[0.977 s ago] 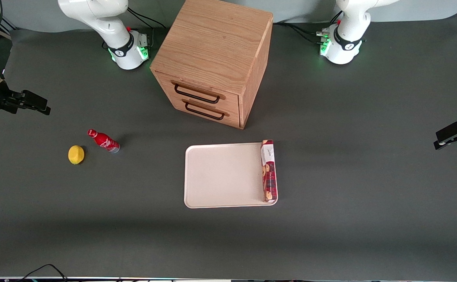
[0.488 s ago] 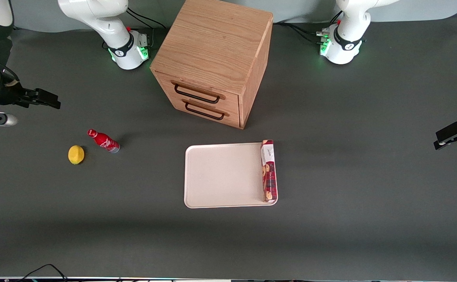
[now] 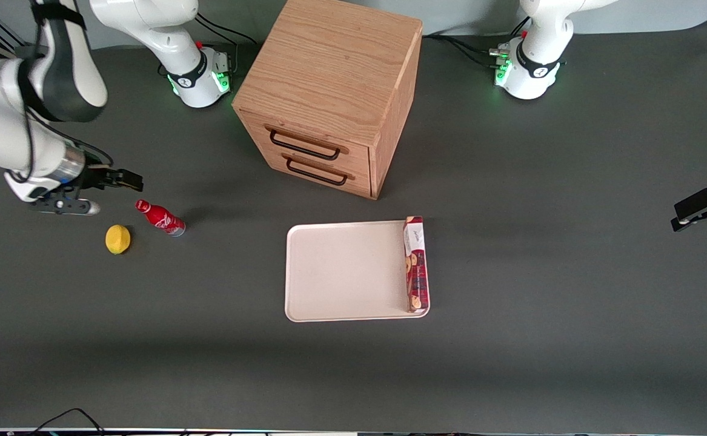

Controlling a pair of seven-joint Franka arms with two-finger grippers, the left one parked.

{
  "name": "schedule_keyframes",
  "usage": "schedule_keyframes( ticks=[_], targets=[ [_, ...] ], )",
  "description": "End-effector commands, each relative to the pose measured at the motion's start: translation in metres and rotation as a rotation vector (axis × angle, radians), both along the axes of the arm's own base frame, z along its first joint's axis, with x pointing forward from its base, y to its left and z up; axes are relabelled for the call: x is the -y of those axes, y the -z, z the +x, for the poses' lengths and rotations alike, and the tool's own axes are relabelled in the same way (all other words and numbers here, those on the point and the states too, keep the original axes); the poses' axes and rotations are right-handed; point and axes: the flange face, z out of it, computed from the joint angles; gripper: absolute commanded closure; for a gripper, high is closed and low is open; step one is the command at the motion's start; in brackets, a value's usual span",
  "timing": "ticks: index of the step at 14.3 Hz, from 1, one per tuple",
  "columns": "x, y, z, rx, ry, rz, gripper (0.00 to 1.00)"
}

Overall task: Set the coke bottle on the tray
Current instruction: 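Lower the open right gripper over the red Coca-Cola bottle's body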

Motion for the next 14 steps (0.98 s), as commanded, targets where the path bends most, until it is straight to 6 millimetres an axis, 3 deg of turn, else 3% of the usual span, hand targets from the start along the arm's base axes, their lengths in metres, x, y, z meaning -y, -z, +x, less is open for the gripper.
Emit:
schedule_keyframes(
  ticks=[1, 3, 7, 13, 14],
  targets=[
    [0.002, 0.034, -0.018, 0.053, 0.01, 0.005, 0.0],
    [0.002, 0.051, -0.017, 0.065, 0.011, 0.002, 0.0],
    [0.004, 0.06, -0.012, 0.084, 0.01, -0.001, 0.0],
    [0.002, 0.062, -0.003, 0.129, -0.015, -0.02, 0.14],
    [0.001, 0.063, -0.002, 0.127, -0.02, -0.021, 0.23]
  ],
)
